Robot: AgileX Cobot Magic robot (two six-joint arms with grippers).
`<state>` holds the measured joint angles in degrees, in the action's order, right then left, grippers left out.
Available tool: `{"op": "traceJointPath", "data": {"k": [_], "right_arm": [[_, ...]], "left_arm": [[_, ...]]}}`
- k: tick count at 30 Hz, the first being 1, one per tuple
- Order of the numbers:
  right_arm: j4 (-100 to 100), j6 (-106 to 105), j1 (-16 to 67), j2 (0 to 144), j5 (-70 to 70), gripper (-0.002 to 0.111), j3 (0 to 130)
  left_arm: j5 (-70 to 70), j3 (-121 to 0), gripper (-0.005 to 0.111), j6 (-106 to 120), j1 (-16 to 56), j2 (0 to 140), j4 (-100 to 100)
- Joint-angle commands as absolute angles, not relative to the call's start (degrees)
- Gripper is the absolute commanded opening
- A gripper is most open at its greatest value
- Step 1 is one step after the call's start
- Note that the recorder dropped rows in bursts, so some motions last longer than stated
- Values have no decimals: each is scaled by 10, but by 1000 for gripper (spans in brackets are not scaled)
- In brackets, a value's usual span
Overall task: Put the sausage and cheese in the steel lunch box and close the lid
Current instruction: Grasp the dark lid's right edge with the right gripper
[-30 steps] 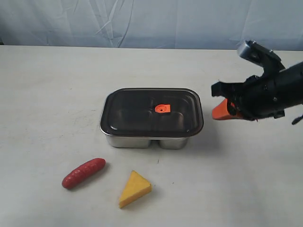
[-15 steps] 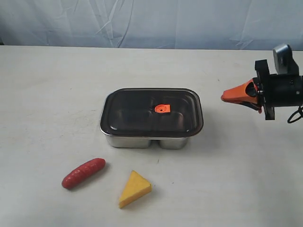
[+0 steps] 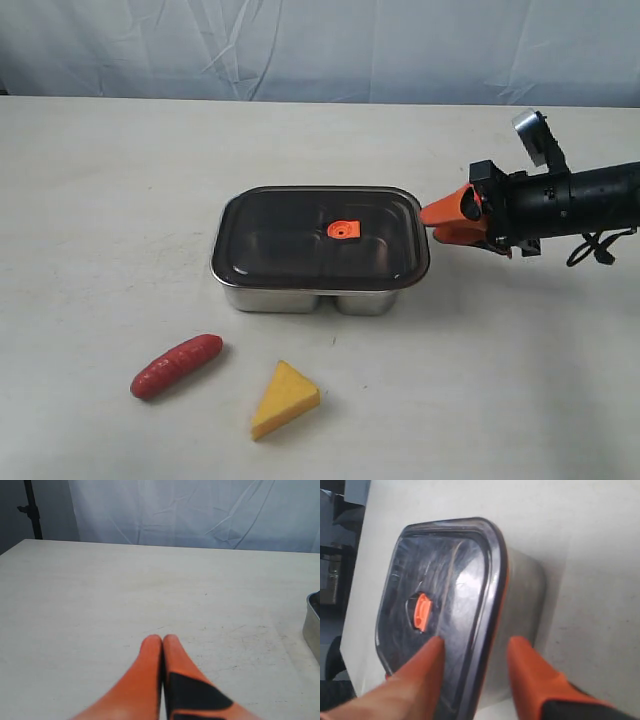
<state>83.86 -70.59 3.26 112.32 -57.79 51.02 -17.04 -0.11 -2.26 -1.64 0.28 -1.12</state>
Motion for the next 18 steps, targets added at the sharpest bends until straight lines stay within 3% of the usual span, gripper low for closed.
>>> {"op": "traceJointPath", "data": {"k": [1,18], "right_arm": [[818,-674,34,1124,-539,71,511],[840,-659,35,1145,-598,67,511]], "left_arm": [[-163,0,0,-26,-15,0,-9],[-163,0,0,-26,-15,0,-9]]}}
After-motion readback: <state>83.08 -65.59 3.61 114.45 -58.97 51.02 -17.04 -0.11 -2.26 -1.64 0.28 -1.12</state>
